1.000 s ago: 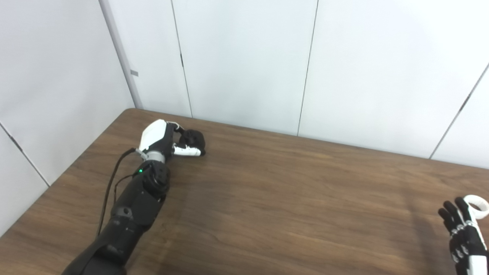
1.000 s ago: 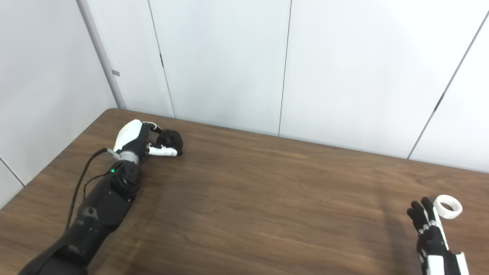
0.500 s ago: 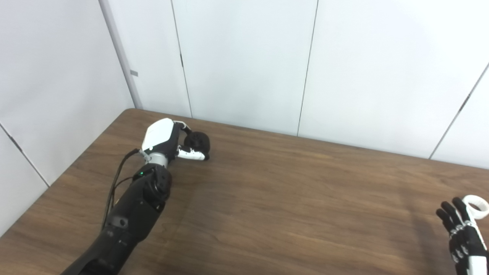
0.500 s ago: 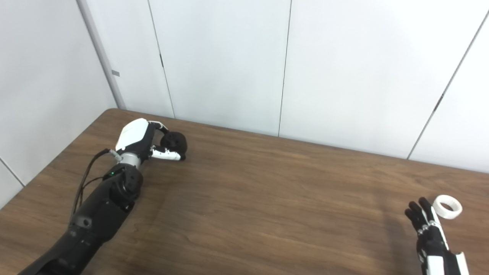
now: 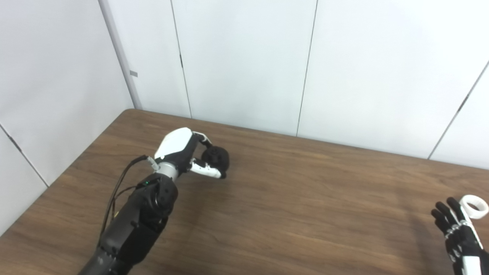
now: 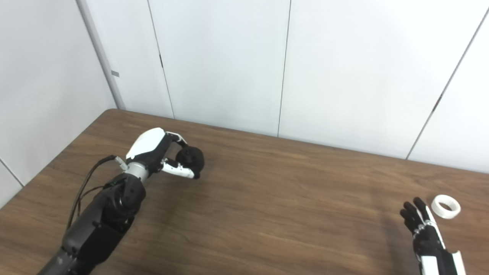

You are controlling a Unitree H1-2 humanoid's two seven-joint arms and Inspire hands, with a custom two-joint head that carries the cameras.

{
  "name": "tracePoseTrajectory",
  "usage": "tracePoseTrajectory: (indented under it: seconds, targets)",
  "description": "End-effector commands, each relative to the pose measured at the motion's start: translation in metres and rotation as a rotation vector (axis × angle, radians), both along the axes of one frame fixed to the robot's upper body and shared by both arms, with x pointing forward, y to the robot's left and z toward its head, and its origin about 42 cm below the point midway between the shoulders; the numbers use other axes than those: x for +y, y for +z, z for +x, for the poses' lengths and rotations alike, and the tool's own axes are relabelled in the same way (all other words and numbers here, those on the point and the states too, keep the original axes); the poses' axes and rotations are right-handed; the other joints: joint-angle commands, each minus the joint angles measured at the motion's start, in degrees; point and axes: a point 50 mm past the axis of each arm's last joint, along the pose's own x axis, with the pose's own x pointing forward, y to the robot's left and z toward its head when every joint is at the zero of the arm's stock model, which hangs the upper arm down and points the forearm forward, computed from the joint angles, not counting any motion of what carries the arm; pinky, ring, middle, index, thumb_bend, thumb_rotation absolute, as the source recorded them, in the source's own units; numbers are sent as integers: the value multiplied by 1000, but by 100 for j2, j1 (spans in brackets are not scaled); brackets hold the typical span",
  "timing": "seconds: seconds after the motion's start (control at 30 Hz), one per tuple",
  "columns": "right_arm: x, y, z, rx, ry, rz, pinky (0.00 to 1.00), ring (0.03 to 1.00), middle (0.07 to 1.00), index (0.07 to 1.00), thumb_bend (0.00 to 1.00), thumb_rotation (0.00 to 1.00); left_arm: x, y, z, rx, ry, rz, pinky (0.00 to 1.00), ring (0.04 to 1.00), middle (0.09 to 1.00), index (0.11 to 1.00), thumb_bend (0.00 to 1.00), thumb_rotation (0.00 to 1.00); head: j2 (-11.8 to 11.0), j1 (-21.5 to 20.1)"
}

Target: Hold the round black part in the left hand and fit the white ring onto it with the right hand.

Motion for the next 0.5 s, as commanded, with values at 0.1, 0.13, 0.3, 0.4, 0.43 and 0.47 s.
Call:
tracePoseTrajectory:
  seconds: [0.1, 0.13, 0.3, 0.4, 0.43, 0.47]
  targets:
    - [19, -49, -36, 194, -27, 68, 935, 904, 916, 937, 589, 965, -20, 20, -13, -49, -45, 29, 853, 882, 777, 482, 522, 46, 46, -99]
    - [19, -48, -36, 194, -28, 67, 935, 904, 915, 937, 589, 965, -22, 20, -15, -48, -47, 29, 851, 881, 777, 482, 522, 46, 52, -114]
    - [24, -45, -37, 199, -28, 62, 946, 909, 918, 937, 582, 963, -47, 9, -37, -52, -105, 48, 938, 875, 782, 482, 522, 46, 117, -195]
    - [26, -43, -38, 193, -27, 62, 948, 910, 919, 939, 579, 961, -60, 1, -50, -51, -138, 79, 970, 873, 788, 482, 522, 48, 144, -237]
    - [27, -43, -38, 192, -26, 61, 949, 912, 921, 940, 578, 964, -63, 0, -52, -50, -144, 86, 972, 873, 789, 483, 522, 49, 163, -275]
    - [27, -42, -38, 192, -25, 58, 950, 912, 921, 941, 579, 968, -67, -2, -56, -53, -156, 91, 975, 872, 788, 483, 522, 49, 163, -275]
